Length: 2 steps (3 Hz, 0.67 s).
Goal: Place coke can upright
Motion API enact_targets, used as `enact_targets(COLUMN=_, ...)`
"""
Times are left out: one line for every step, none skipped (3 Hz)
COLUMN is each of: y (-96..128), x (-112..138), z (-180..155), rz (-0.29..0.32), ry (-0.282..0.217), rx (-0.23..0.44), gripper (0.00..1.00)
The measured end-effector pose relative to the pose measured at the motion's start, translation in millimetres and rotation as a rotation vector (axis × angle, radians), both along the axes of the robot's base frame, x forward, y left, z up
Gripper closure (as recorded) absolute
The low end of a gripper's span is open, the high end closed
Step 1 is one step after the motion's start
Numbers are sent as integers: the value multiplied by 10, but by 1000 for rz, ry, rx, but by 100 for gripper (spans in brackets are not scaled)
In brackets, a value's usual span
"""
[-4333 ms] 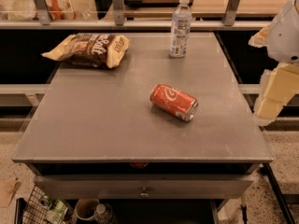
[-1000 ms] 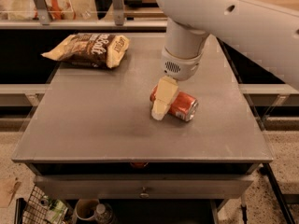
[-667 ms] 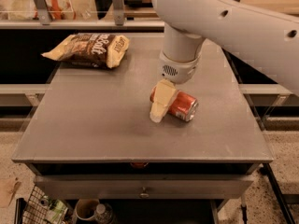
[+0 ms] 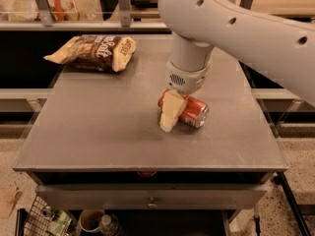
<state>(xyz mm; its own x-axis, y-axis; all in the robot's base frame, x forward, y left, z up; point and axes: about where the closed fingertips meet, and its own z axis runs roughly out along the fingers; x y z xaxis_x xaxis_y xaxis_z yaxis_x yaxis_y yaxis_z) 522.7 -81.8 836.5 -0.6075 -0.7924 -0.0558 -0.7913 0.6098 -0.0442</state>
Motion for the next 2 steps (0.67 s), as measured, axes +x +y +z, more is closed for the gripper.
enact_targets(y=10, x=-27, z=-5, rz=-8, ry=0, rx=8, gripper=41)
enact_targets(y=47, x=-30, z=44, rz=11, ry=-12, rx=6, gripper=64)
